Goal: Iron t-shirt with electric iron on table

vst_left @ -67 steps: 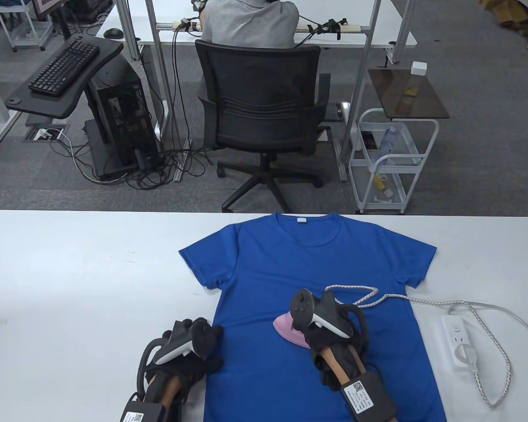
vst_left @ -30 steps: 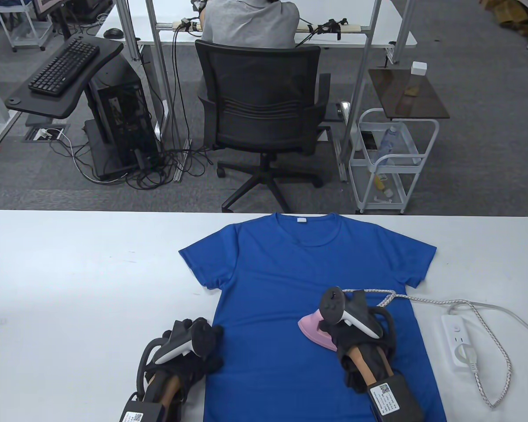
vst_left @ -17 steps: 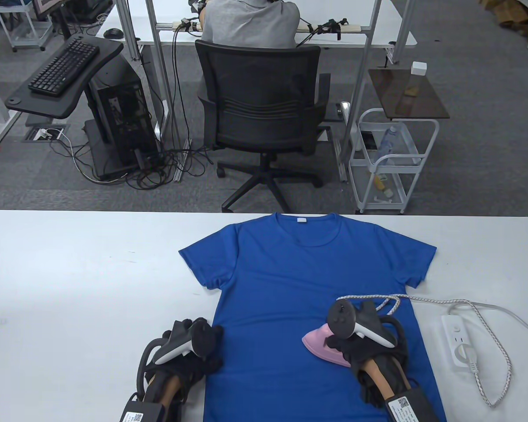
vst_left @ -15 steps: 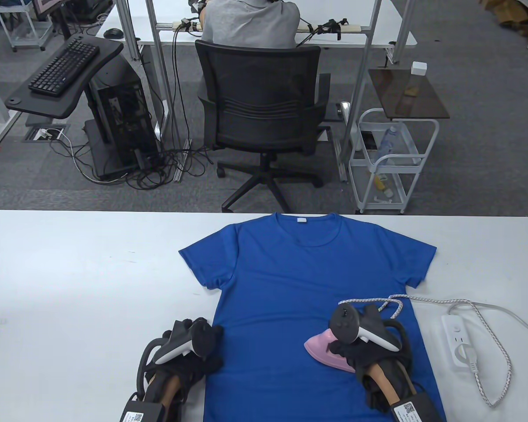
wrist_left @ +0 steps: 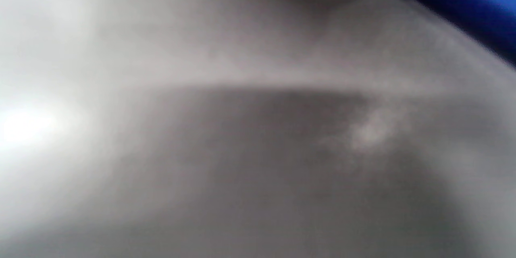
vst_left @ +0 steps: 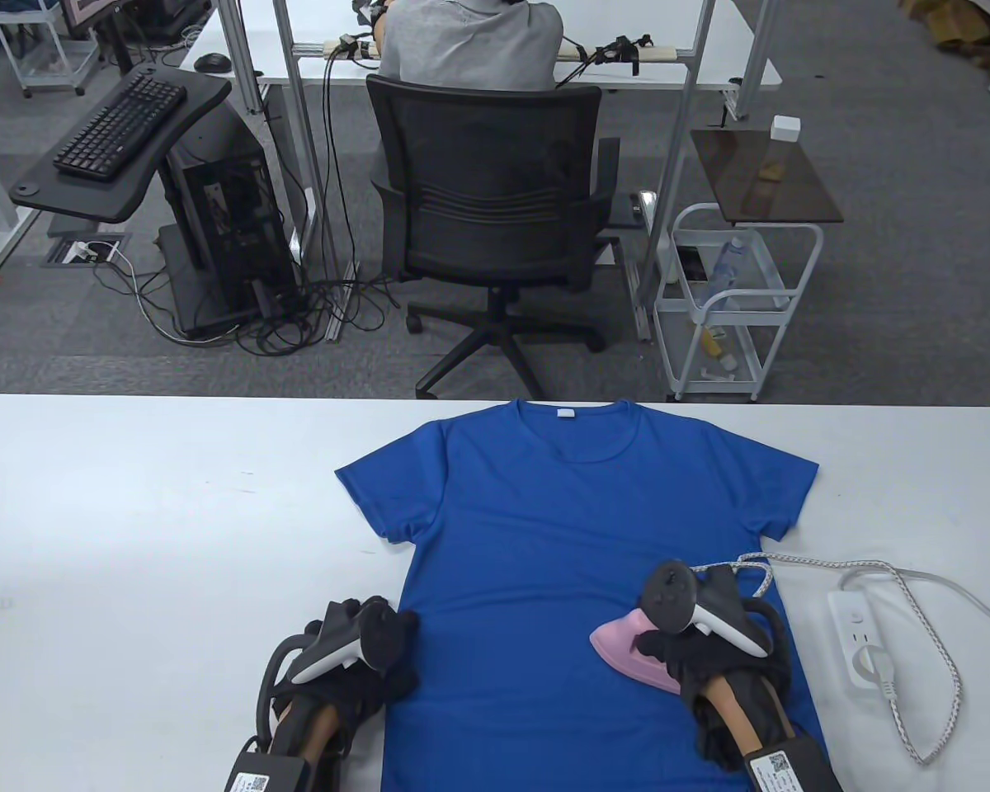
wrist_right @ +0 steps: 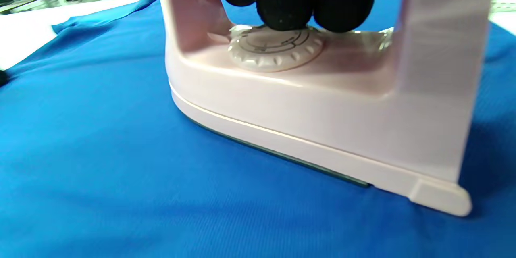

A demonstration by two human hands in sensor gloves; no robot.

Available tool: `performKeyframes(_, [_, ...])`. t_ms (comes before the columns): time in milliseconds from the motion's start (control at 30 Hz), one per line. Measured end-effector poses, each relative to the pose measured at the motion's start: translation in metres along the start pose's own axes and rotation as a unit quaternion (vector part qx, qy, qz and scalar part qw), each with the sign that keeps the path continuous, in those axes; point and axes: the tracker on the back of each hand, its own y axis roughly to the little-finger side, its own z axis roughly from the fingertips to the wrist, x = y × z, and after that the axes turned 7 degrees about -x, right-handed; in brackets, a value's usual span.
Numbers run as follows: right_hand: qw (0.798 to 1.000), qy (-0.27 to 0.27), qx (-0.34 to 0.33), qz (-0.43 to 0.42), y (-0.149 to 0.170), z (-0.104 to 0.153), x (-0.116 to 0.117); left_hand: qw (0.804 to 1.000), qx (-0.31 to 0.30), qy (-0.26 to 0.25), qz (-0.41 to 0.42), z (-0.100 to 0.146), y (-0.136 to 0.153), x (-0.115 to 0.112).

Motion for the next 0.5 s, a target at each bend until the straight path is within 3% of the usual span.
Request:
performKeyframes(200, [0.998, 0.028, 0.051, 0.018, 0.013, -0.017, -0.007, 1.0, -0.003, -0.001, 0.002, 0.0, 0.0, 0.0])
performKeyframes(500, [0.999, 0.005, 0.041, 0.015, 0.015, -0.013, -0.007, 1.0, -0.002, -0.002, 0.001, 0.0, 0.001, 0.0])
